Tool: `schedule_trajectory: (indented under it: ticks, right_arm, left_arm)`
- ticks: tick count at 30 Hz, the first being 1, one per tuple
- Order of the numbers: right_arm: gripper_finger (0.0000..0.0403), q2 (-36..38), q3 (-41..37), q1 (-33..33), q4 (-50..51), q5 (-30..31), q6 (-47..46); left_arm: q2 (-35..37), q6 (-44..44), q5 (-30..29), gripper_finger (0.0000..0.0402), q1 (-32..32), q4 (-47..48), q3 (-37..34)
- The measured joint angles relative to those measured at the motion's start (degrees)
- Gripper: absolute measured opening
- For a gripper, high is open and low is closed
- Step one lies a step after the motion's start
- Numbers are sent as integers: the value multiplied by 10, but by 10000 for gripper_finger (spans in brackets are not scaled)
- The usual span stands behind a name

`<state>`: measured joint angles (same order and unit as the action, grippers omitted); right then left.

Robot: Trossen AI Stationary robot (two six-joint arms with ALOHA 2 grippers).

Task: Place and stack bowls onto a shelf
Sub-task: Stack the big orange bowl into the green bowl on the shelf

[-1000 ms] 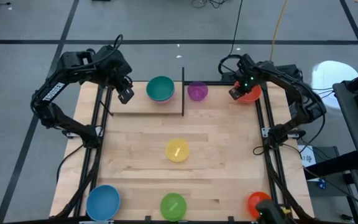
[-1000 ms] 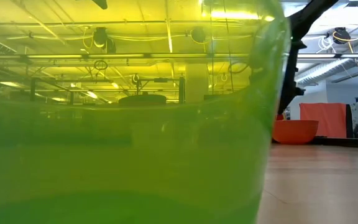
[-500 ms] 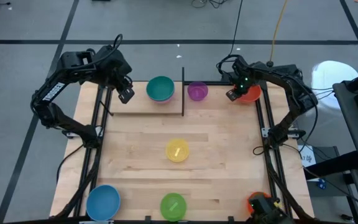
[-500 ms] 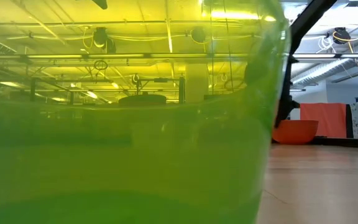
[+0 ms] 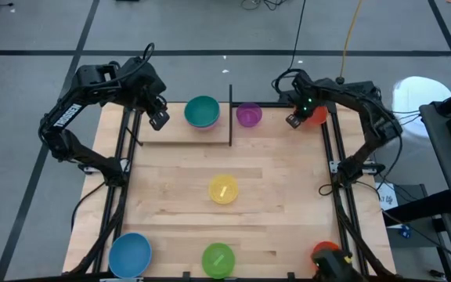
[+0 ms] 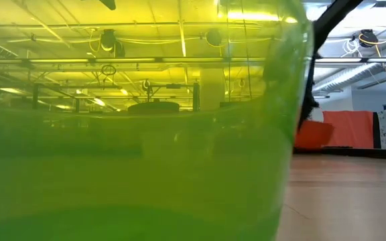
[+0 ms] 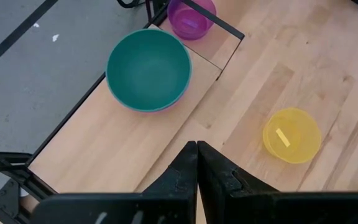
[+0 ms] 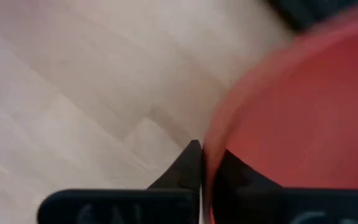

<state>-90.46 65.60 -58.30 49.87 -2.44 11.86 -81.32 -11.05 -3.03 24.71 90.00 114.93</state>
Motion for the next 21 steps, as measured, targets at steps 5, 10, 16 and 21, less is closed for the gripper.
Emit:
schedule_trajectory:
  ticks: [5,10,16,21]
  right_arm:
    - [0,98,0,38,5,24,2]
    - [0,192,11,94,10,25,-4]
    - [0,222,136,167,58,53,-9]
    - [0,169,294,221,87,57,-1]
  left_arm:
    - [0,0,0,8,0,0,0]
    - [0,1,0,8,0,0,0]
    - [0,4,0,8,0,0,0]
    - [0,4,0,8,0,0,0]
